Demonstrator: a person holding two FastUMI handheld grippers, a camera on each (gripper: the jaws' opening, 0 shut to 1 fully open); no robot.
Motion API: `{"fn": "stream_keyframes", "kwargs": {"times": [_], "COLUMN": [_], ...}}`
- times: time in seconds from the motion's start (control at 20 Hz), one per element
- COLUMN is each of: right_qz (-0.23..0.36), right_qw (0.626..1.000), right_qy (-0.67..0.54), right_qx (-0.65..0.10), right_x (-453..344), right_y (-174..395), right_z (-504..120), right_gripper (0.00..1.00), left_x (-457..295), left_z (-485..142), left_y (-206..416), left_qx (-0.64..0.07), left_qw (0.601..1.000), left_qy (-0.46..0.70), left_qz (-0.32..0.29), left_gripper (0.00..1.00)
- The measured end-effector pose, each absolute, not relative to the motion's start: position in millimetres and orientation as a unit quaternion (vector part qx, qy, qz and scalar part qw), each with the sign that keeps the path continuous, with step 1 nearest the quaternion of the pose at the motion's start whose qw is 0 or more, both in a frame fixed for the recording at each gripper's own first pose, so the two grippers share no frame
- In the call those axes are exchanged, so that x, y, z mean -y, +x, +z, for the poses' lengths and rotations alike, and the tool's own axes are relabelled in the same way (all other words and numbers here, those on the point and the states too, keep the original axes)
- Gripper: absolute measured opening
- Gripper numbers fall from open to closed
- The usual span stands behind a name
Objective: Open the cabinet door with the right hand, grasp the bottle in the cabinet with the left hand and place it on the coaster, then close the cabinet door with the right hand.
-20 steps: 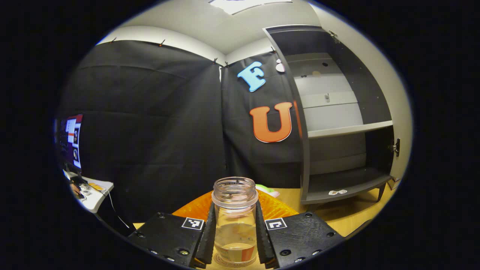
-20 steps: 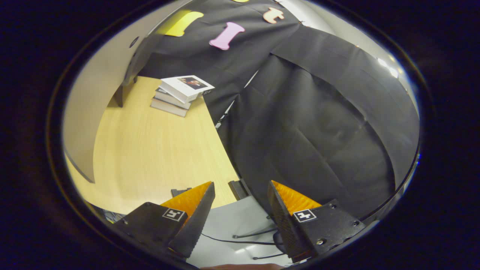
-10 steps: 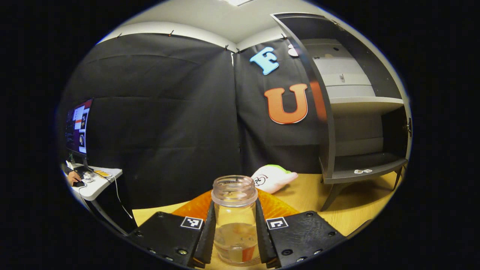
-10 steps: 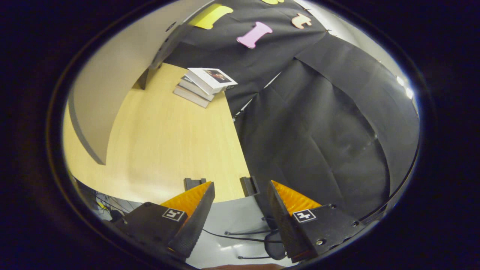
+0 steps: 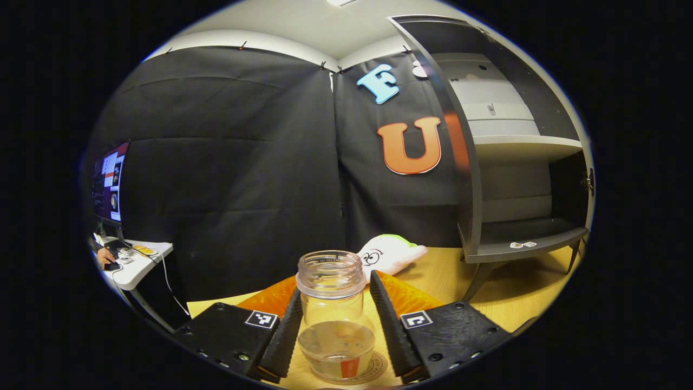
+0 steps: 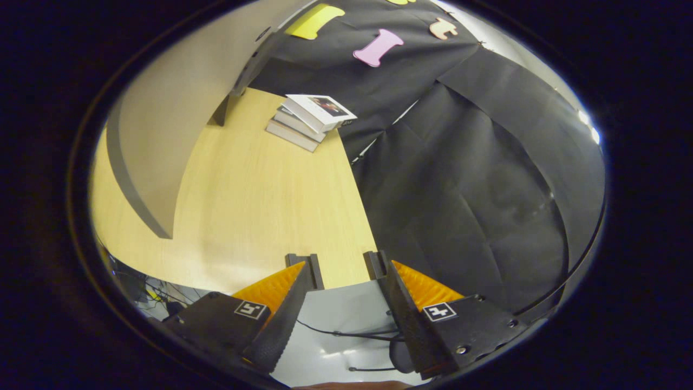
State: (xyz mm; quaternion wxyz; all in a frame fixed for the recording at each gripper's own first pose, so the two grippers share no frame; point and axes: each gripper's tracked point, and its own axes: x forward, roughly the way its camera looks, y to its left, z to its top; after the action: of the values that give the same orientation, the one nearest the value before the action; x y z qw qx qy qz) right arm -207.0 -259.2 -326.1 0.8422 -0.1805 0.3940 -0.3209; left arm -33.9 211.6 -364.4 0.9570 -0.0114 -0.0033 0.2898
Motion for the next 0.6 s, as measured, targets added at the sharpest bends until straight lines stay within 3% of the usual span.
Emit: {"fn": "stream_keyframes", "kwargs": {"times": [0.05, 0.1, 0.2, 0.35, 0.6], "right_qz": [-0.319, -0.316, -0.317, -0.318, -0.315], "right_qw": [0.842, 0.842, 0.840, 0.837, 0.835], "right_qy": [-0.177, -0.171, -0.165, -0.162, -0.156], "right_qx": [-0.398, -0.403, -0.408, -0.415, -0.424], "right_x": [257.9, 256.6, 253.9, 252.5, 248.9], "right_y": [-207.8, -208.6, -209.3, -212.9, -219.9], "right_z": [-329.2, -332.6, -337.1, -341.9, -349.8], "right_gripper": [0.90, 0.90, 0.90, 0.90, 0.93], "left_x": [-212.5, -212.9, -211.7, -217.2, -227.3], "left_z": [-363.5, -362.6, -364.4, -360.3, -353.4], "left_y": [-34.9, -34.4, -30.7, -34.6, -43.0], "left_qx": [0.004, 0.005, 0.002, 0.015, 0.023], "left_qw": [0.957, 0.958, 0.961, 0.958, 0.955], "left_qy": [-0.011, -0.012, -0.010, -0.020, -0.046], "left_qz": [0.290, 0.286, 0.276, 0.287, 0.293], "left_gripper": [0.70, 0.81, 0.82, 0.96, 0.97]}}
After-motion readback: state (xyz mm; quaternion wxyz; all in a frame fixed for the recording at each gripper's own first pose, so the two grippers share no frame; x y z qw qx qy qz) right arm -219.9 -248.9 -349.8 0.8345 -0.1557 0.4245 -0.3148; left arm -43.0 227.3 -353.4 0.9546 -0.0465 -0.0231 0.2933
